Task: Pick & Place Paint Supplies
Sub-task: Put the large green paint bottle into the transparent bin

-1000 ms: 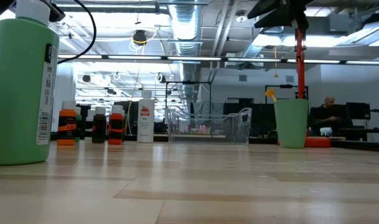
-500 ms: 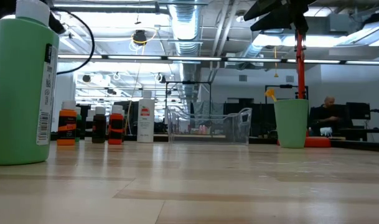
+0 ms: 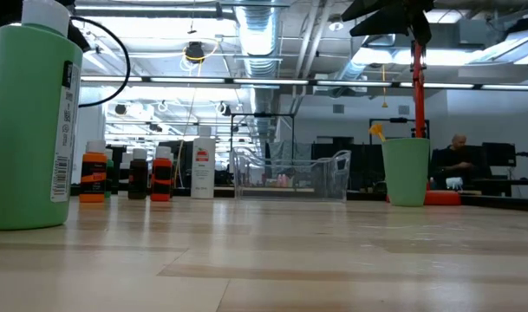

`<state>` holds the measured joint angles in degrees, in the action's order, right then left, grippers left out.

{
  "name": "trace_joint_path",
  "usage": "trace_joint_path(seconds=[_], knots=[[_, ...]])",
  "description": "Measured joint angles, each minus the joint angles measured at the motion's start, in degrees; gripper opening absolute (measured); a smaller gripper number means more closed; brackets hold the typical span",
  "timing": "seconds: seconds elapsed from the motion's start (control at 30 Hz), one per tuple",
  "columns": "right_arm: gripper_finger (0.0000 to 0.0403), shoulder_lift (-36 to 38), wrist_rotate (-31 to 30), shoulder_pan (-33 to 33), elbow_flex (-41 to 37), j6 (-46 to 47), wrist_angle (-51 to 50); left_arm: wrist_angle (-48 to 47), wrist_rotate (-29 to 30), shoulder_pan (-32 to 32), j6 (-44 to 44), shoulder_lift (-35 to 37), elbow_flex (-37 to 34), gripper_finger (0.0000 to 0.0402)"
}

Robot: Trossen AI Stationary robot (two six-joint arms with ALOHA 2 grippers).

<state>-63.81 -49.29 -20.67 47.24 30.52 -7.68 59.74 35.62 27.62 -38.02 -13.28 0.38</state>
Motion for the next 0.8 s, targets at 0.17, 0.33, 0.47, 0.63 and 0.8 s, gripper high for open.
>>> trace_joint_path(seconds=[0.17, 0.33, 0.47, 0.63, 0.8], knots=[[0.0147, 0.0, 0.01, 0.0, 0.0, 0.0, 0.0, 0.03, 0.0, 0.0, 0.02, 0.0, -0.02, 0.0002], [0.0146, 0.0, 3.98, -0.2, 0.0, -0.07, 1.75, 0.19, 0.51, 0.0, 0.01, -0.05, 0.44, 0.0002], [0.0153, 1.39, 10.24, -1.5, 0.0, -8.52, 10.15, 0.4, 2.05, 0.0, 2.63, -0.13, 2.91, 0.0002], [0.0153, 8.73, 18.03, -1.78, 0.0, -19.31, 14.19, 0.27, 2.1, -0.07, 7.87, -2.7, 6.76, 0.0002], [0.0139, 18.15, 19.64, -1.77, 0.0, -23.62, 9.03, 0.05, 2.29, -0.07, 12.62, -9.52, 12.37, 0.0002]])
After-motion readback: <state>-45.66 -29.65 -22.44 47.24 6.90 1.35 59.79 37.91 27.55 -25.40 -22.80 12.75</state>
